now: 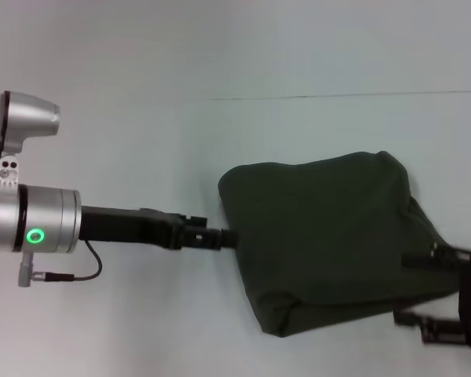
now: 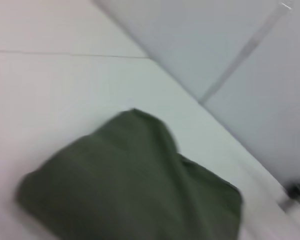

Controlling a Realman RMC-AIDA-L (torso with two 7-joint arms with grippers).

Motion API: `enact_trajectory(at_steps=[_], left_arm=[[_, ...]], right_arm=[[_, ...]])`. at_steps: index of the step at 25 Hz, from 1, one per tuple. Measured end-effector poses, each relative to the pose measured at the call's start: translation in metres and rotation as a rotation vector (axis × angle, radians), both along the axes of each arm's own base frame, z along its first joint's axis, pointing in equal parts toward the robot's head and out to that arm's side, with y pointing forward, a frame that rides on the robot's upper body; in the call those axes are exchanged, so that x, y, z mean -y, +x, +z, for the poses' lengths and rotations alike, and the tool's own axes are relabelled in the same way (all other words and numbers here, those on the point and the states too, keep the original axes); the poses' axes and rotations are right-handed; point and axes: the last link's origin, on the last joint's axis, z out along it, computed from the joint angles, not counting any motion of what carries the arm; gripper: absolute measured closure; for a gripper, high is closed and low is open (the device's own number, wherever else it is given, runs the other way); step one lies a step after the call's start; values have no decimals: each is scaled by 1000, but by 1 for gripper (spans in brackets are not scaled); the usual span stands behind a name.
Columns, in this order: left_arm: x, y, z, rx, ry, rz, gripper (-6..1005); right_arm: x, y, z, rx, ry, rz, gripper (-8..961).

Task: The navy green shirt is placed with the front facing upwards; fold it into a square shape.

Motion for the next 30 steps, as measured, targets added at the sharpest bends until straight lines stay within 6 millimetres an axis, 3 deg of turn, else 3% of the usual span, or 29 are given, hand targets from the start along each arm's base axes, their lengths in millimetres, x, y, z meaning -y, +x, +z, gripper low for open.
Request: enact_trajectory(at_steps=[11, 30], left_arm=[[-17, -12, -19, 16, 25, 359, 78], [-26, 7, -62, -60, 16, 383, 78]], right_arm=[[17, 1, 0, 42, -127, 58, 129], [11, -5, 2, 47, -129, 57, 133]])
